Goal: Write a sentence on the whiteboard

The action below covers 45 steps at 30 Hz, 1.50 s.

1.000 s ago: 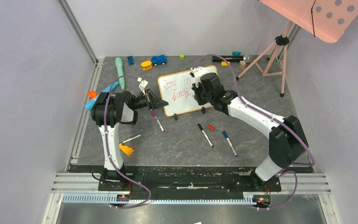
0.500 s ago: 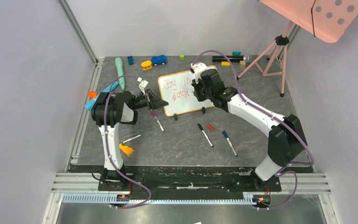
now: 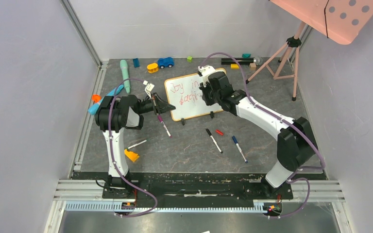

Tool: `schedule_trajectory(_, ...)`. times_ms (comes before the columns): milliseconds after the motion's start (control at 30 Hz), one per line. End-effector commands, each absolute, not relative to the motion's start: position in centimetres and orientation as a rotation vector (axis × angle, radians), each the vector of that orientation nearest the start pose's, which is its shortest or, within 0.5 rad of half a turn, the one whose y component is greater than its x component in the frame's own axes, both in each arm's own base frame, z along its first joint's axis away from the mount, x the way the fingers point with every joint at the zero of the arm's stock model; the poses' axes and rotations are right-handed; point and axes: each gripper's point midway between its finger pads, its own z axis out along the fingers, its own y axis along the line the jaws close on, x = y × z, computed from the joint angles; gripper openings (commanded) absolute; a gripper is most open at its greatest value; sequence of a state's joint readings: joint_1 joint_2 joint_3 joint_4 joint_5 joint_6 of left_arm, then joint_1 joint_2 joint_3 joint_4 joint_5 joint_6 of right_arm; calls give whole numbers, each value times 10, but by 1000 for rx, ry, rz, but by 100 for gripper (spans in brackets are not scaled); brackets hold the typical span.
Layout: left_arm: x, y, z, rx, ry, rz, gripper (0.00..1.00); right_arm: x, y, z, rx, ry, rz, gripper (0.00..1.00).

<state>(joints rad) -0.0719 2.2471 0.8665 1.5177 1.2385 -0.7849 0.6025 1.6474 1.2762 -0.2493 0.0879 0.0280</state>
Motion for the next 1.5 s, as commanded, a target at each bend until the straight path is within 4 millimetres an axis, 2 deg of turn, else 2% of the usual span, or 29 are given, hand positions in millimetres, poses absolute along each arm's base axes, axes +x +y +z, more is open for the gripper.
schedule_trajectory(0, 358, -210, 55, 731, 1627, -1553, 2, 408, 256, 176, -552, 2084, 245, 0)
schedule_trajectory(233, 358, -210, 56, 732, 1625, -1552, 2, 413, 259, 176, -540, 2093, 246, 0)
schedule_trajectory(567, 359, -210, 55, 731, 1626, -1552, 2, 416, 242, 173, -508, 2119, 154, 0)
schedule_trajectory(967, 358, -210, 56, 730, 1626, -1552, 2, 421, 235, 178, -484, 2108, 123, 0)
schedule_trajectory(1467, 358, -211, 56, 732, 1625, -1552, 2, 427, 250, 189, -489, 2081, 200, 0)
